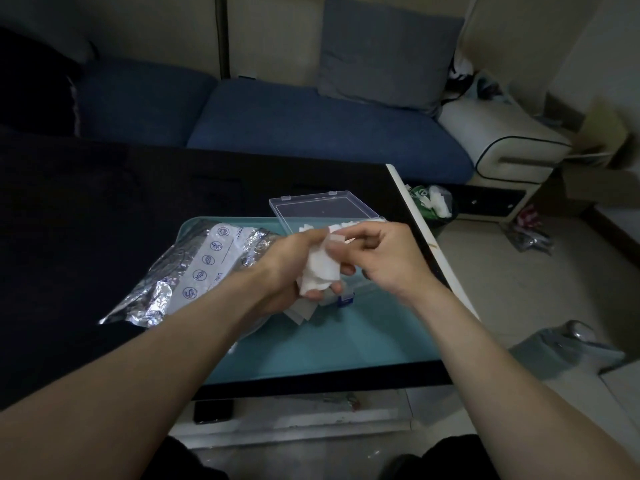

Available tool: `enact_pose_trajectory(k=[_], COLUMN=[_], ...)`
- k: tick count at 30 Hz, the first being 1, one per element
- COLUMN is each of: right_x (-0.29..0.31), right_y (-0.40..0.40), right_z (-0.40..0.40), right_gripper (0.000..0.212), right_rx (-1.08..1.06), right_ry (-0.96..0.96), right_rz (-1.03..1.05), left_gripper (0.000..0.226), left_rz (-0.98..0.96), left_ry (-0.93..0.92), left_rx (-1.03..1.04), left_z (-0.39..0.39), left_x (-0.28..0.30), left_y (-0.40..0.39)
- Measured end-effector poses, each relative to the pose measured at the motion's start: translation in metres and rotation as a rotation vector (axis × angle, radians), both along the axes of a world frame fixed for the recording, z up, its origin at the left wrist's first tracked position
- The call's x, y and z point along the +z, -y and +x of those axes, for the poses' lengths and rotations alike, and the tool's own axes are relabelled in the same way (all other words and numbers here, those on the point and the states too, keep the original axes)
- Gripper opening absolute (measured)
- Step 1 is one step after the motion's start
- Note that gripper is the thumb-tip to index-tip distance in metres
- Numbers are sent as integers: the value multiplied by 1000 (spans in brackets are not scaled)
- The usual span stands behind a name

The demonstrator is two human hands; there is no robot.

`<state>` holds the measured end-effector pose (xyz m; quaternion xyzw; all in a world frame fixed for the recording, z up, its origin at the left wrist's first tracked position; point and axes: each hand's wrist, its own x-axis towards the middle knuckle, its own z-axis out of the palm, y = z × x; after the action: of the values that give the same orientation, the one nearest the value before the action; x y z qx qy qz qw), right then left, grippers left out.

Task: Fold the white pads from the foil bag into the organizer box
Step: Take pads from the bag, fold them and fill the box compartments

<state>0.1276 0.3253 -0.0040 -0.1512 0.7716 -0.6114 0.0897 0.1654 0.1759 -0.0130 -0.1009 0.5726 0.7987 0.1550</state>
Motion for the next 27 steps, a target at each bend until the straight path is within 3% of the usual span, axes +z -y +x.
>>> enact_pose_trajectory(k=[2,5,8,11,16,23,27], right_x=[-2,-5,-7,-10,-6,-4,-5], right_y=[4,3,1,-6,-12,-19,-21], right_z=[-2,-9,-7,-11,-16,-18,-20], right_gripper=[21,41,29,25,16,20,23], right_rx=[-9,8,184,166,117,11,1], right_ry=[-53,-165,-116,-169,-211,-135,-89], right_rz=[75,225,215,169,46,-52,51], left_gripper=[52,44,43,53,72,52,50], left_rz=[90,93,131,130,121,83,125], left_ry=[16,-8,-17,-13,-15,-62,-26], left_rx=[-55,-85,-171,-256,-200,-140,-222], left_z=[-1,0,3,3,0,0,4], left_x=[3,7,7,4,0,3,6], left_y=[-2,1,5,7,11,9,7])
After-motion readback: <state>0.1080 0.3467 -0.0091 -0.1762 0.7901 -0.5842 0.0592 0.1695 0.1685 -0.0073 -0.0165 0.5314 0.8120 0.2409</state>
